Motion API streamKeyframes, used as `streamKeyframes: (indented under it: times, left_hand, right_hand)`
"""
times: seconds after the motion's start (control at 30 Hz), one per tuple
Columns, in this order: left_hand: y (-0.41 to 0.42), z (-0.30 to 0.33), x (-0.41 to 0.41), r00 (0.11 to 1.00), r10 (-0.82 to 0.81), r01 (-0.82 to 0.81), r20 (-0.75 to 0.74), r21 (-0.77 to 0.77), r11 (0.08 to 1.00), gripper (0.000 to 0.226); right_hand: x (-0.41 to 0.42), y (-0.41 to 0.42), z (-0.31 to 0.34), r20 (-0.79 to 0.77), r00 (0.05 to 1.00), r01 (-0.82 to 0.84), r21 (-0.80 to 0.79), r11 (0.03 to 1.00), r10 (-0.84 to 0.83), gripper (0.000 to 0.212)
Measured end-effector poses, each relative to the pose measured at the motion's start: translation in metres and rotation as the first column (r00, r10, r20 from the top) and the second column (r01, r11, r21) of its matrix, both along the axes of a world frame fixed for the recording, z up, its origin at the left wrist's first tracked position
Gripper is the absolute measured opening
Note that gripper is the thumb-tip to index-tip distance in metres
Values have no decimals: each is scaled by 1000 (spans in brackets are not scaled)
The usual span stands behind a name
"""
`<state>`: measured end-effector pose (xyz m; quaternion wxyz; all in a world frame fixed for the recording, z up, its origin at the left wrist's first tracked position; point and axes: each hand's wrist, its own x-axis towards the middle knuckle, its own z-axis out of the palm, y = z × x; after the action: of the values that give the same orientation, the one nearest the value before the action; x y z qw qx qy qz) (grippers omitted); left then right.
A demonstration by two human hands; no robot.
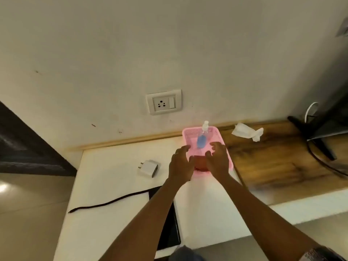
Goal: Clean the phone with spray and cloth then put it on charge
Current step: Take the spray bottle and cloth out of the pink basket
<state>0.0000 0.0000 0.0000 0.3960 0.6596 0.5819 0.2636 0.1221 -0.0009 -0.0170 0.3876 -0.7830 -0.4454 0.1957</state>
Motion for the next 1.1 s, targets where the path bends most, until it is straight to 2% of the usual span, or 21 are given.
streamKeyframes:
  times: [0.17,0.27,0.37,0.5,0.67,0.87,0.93,0.97,1.0,1.03,1.07,1.1]
  left_hand:
    - [41,-2,25,994,-94,86,-60,-125,988,50]
    - [57,-6,36,981,-166,146,-101,-178,973,55]
    - [69,-10,45,984,-175,159,-32,-275,948,61]
    - [69,-16,48,981,-186,193,52,-350,917,63]
    - [55,-7,47,977,-186,210,107,-313,926,58]
    - [15,18,30,961,-95,164,260,-258,952,56]
    - [-2,25,22,956,-69,136,284,-223,965,54]
    - [-11,29,17,956,-68,129,284,-201,971,52]
    - [-21,32,12,958,-72,126,277,-183,975,51]
    - [-30,34,7,960,-73,123,270,-172,977,50]
    - [-39,35,3,962,-69,119,265,-177,977,50]
    - [-49,36,-1,964,-62,113,260,-187,976,50]
  right_hand:
    - [23,49,-8,-267,964,-49,-119,992,15,48]
    - [24,69,-15,-288,957,-79,-136,987,37,56]
    - [24,85,-24,-287,956,-94,-114,989,57,55]
    - [23,87,-28,-185,982,-67,-93,993,49,46]
    - [24,67,-15,-229,968,-96,38,995,102,38]
    - [5,28,14,-250,962,-108,8,994,107,43]
    - [0,11,25,-242,965,-106,9,994,105,37]
    - [0,1,30,-249,957,-154,0,988,150,31]
    - [-2,-10,33,-311,912,-277,10,961,266,26]
    - [-5,-20,30,-307,860,-409,61,911,407,22]
    - [-10,-26,26,-271,856,-434,86,897,441,24]
    - [-16,-38,31,-260,877,-408,39,912,404,30]
